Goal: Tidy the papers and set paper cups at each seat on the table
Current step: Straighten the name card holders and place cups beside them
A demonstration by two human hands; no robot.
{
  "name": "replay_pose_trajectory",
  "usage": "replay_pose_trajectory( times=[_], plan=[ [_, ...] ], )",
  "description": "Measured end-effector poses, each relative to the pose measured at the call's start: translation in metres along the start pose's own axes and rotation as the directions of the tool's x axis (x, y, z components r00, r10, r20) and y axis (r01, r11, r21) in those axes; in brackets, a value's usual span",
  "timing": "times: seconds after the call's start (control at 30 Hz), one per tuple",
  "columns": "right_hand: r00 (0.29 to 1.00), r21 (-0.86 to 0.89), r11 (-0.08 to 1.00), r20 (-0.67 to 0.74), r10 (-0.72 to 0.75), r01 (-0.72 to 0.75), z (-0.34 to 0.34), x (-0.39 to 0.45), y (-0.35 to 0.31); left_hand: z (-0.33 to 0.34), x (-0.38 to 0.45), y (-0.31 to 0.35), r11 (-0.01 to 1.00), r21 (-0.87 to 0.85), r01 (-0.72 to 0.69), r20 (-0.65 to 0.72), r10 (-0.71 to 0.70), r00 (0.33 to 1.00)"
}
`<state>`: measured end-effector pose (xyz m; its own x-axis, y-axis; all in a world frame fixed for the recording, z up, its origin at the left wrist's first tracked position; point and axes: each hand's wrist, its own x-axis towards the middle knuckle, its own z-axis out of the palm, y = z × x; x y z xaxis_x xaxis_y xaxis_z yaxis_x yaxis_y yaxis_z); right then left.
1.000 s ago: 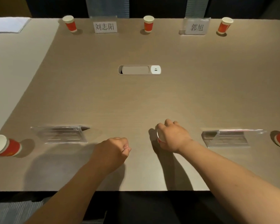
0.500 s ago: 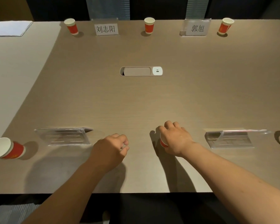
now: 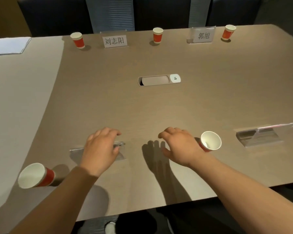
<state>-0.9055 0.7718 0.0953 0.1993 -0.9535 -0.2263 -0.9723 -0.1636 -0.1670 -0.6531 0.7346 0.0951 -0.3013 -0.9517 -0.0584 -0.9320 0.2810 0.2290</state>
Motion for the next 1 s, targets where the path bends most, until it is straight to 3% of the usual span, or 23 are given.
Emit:
replay_pose_trajectory(
  times=[0.3,0.47,0.63,0.7,0.87,1.0],
  plan=[
    [0.996,0.026,0.996,-0.004,-0.086,0.086,0.021,0.055,-0.149,-0.024,-0.019,-0.097,1.0,0.022,0.013,0.068,-0.015,0.998],
    [0.992,-0.006,0.997,0.098,-0.08,0.081,0.033,0.101,-0.189,-0.034,-0.042,-0.147,0.985,0.116,0.128,0.14,-0.144,0.98],
    [0.972,-0.075,0.996,0.232,-0.027,0.046,0.054,0.118,-0.188,-0.037,-0.057,-0.181,0.879,0.34,0.335,0.356,-0.45,0.819],
    [0.974,-0.092,0.995,0.227,-0.02,0.043,0.059,0.117,-0.186,-0.034,-0.059,-0.19,0.856,0.339,0.391,0.398,-0.507,0.765],
    [0.979,-0.083,0.995,0.203,-0.035,0.052,0.064,0.114,-0.184,-0.024,-0.051,-0.2,0.886,0.268,0.379,0.311,-0.452,0.836],
    [0.98,-0.081,0.996,0.197,-0.027,0.044,0.065,0.113,-0.184,-0.024,-0.043,-0.211,0.907,0.276,0.318,0.318,-0.398,0.86]
  ],
)
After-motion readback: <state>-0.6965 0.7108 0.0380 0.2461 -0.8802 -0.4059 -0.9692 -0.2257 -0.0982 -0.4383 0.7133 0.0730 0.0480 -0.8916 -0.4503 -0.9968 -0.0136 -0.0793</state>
